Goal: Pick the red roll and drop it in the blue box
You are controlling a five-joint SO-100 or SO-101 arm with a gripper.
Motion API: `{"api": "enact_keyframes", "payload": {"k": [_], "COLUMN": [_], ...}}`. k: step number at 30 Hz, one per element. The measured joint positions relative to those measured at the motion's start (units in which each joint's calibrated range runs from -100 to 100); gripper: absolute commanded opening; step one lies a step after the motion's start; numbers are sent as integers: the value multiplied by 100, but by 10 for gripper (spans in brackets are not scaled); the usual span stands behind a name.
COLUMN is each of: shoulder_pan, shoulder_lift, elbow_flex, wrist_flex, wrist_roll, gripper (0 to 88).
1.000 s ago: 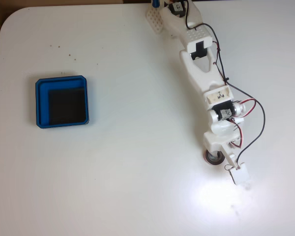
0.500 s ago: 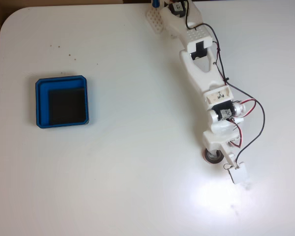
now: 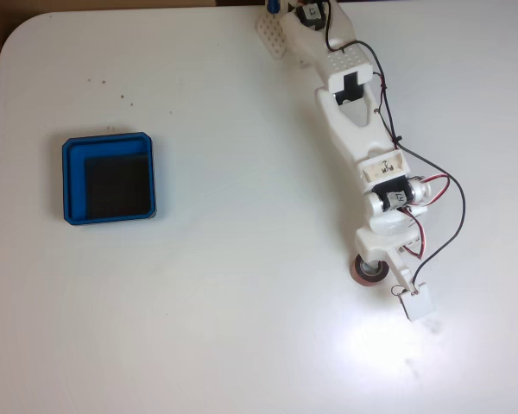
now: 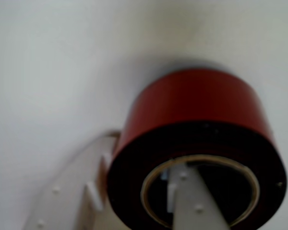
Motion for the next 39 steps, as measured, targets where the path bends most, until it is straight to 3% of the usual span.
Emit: {"api": "enact_keyframes", "payload": {"k": [10,19,24,35,39], "shoulder_pan": [10,376,940,3236,3572], "shoulder_lift": [-457,-1152,-1490,-2032,-2032], "elbow_flex": [0,0,0,0,0], "wrist_flex": [115,1806,2603,2726,2726], "wrist_roll": [-8,-8,-8,-8,-8], "gripper": [5,5,5,5,5]}}
